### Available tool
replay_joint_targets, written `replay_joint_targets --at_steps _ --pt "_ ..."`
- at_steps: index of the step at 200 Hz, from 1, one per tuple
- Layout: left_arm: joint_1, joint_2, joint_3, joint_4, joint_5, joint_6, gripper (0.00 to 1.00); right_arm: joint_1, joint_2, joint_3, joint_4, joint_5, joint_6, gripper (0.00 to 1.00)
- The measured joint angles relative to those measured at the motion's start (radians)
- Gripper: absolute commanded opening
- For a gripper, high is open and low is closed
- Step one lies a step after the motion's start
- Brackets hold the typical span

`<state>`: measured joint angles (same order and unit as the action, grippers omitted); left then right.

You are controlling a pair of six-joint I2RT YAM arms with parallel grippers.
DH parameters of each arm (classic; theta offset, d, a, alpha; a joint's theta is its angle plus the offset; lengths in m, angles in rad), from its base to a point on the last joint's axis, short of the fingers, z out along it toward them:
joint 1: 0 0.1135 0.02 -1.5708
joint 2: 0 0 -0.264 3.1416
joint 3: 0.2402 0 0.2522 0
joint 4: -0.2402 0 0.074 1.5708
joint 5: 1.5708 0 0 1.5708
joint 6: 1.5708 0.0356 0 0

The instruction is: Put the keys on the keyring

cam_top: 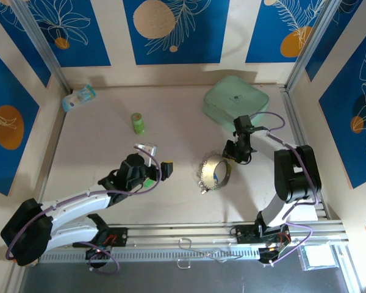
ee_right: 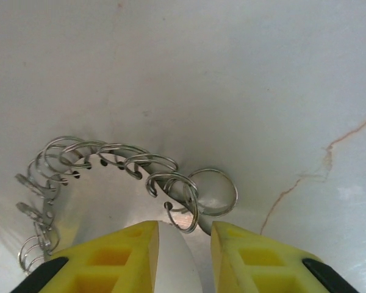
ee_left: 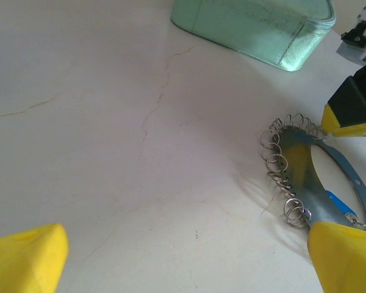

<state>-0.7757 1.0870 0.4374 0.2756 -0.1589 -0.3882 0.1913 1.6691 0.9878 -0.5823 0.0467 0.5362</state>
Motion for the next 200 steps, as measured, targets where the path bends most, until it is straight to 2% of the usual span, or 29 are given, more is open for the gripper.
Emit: replay_joint_targets --at_steps 44,104,112,126,170,200 --pt "0.0 0.0 0.0 0.0 0.0 0.0 1.0 0.0 0.01 0.0 0.01 -0.003 0.004 0.2" --pt "0.0 0.0 0.0 0.0 0.0 0.0 1.0 0.0 0.037 0.003 0.016 -0.003 0.007 0.16" --pt "0.0 0.0 0.0 0.0 0.0 0.0 1.0 0.0 0.039 0.003 0.018 -0.003 0.006 0.13" --pt "0.0 0.0 0.0 0.0 0.0 0.0 1.0 0.0 0.04 0.007 0.019 -0.011 0.001 0.0" --pt "0.0 0.0 0.0 -0.002 -0.002 0.0 1.0 0.021 0.013 0.028 0.005 0.008 -0.015 0.0" --pt "0.0 -0.024 -0.001 -0.01 -0.017 0.003 1.0 0.129 -0.118 0.058 -0.017 0.072 -0.107 0.0"
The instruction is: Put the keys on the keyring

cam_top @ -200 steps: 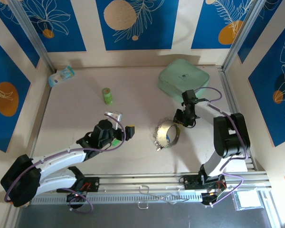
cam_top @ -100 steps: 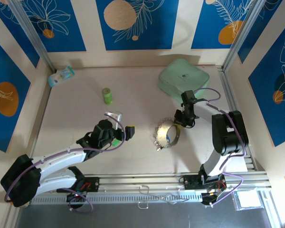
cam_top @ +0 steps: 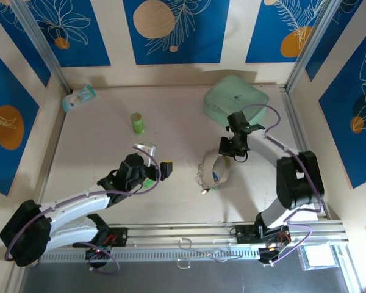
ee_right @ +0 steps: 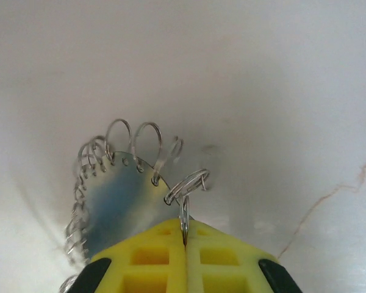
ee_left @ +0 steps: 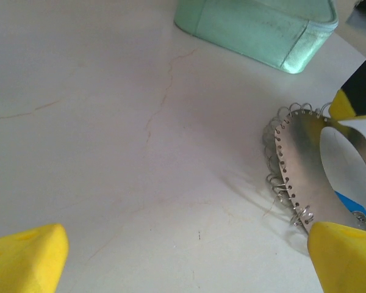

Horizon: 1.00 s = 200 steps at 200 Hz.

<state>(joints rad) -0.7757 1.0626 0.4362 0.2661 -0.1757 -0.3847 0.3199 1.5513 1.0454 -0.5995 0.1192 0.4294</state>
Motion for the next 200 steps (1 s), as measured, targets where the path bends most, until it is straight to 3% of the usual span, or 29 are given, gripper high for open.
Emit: replay_joint_targets --at_steps 96,147,200 --pt "0.0 -0.161 0.0 -0.075 -0.048 0.14 0.99 0.286 -0.321 0.005 0.054 0.053 -0.349 0.0" --pt "0.0 -0.241 0.06 -0.218 -0.062 0.295 0.84 0.299 -0.498 -0.156 0.241 -0.09 -0.532 0.0" --pt "0.0 -0.301 0.138 -0.283 -0.026 0.51 0.7 0.263 -0.521 -0.209 0.341 -0.331 -0.754 0.0"
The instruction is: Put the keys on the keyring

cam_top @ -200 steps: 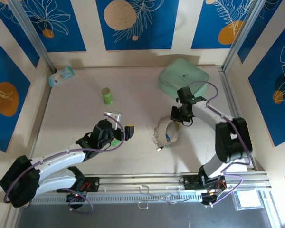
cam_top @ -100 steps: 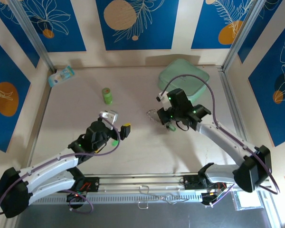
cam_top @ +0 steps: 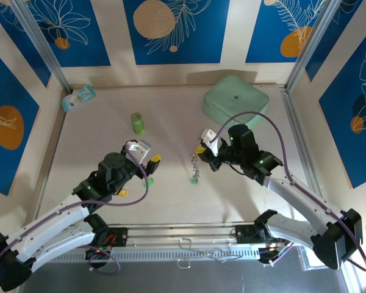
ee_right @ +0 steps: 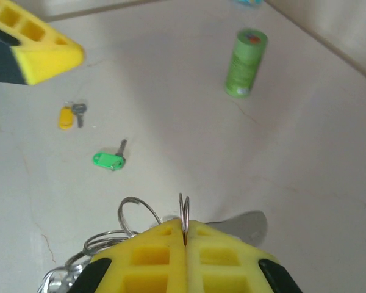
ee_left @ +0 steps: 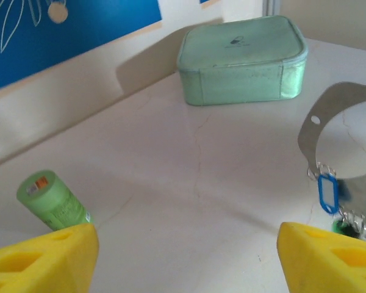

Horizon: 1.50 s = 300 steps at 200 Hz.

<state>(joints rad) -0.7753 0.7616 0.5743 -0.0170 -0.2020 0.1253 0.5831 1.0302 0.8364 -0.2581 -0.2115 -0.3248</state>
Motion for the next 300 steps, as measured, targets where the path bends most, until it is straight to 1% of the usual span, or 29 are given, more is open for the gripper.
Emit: replay_joint_targets --at_steps 21,45,67,94,113,128,150,171,191,205,245,273,300 --pt "0.0 0.006 0.011 -0.003 0.059 0.079 0.63 -0.02 0.0 0.0 0.011 -0.109 -0.095 0.0" --pt "0.0 0.015 0.01 0.004 0.167 0.165 0.55 -0.044 -0.001 0.0 -0.005 -0.229 -0.195 0.0" --pt "0.0 0.023 0.002 0.039 0.254 0.226 0.51 -0.065 -0.003 0.003 -0.045 -0.321 -0.266 0.0" --pt "0.0 0.04 -0.001 0.074 0.326 0.279 0.46 -0.077 -0.003 0.029 -0.1 -0.396 -0.325 0.0" --pt "0.0 0.04 -0.001 0.095 0.384 0.306 0.44 -0.077 0.006 0.059 -0.131 -0.423 -0.357 0.0" --pt "0.0 0.041 -0.001 0.108 0.432 0.321 0.41 -0.071 0.014 0.073 -0.149 -0.43 -0.38 0.0" --pt "0.0 0.049 0.009 0.111 0.5 0.33 0.4 -0.053 0.025 0.076 -0.17 -0.431 -0.409 0.0" --pt "0.0 0.075 0.028 0.117 0.561 0.33 0.36 -0.029 0.039 0.077 -0.187 -0.414 -0.428 0.0" --pt "0.0 0.109 0.046 0.132 0.605 0.328 0.28 -0.006 0.05 0.079 -0.196 -0.389 -0.443 0.0" --pt "0.0 0.132 0.057 0.137 0.624 0.328 0.28 0.007 0.058 0.083 -0.203 -0.371 -0.452 0.0" --pt "0.0 0.181 0.08 0.143 0.675 0.329 0.36 0.042 0.079 0.107 -0.208 -0.314 -0.47 0.0" --pt "0.0 0.221 0.101 0.127 0.719 0.329 0.36 0.059 0.091 0.114 -0.209 -0.285 -0.476 0.0" --pt "0.0 0.246 0.109 0.114 0.735 0.33 0.34 0.072 0.106 0.12 -0.212 -0.266 -0.48 0.0"
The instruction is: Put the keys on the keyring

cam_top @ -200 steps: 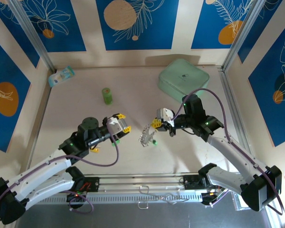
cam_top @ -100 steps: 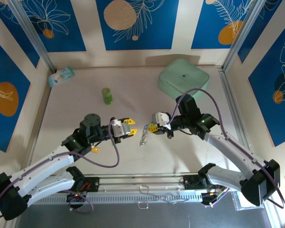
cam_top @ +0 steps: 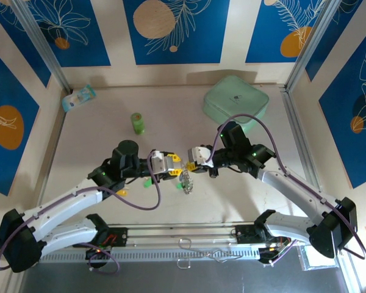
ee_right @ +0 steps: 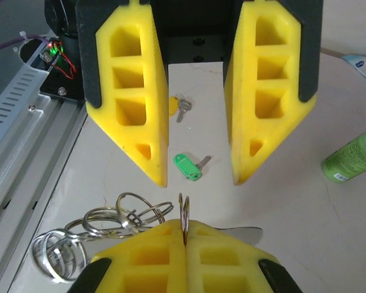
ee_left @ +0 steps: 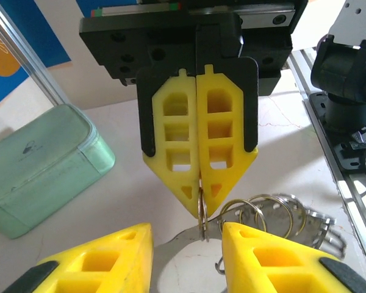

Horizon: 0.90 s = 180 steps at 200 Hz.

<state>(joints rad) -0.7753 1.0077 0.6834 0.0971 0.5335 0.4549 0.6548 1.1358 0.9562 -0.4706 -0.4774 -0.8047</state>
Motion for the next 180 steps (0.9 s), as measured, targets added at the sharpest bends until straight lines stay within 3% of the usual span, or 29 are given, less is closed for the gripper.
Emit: replay_joint_targets --at_steps 79,118,137,149,160,180 --pt "0.0 0.017 0.002 -0.013 0.009 0.001 0.26 0.027 0.013 0.016 -0.002 0.012 0.0 0.0" --pt "0.0 0.024 0.012 -0.034 0.011 0.015 0.14 0.039 0.028 0.024 -0.002 0.03 0.0 0.0" --pt "0.0 0.024 0.012 -0.041 0.014 0.023 0.0 0.04 0.033 0.026 -0.002 0.037 0.0 0.0" --pt "0.0 0.024 0.013 -0.048 0.013 0.022 0.0 0.042 0.033 0.026 -0.002 0.041 0.0 0.0" --pt "0.0 0.023 0.014 -0.052 0.012 0.024 0.0 0.043 0.033 0.026 -0.002 0.045 0.003 0.18" --pt "0.0 0.022 0.014 -0.05 -0.014 0.018 0.0 0.037 0.031 0.026 0.011 0.046 0.029 0.37"
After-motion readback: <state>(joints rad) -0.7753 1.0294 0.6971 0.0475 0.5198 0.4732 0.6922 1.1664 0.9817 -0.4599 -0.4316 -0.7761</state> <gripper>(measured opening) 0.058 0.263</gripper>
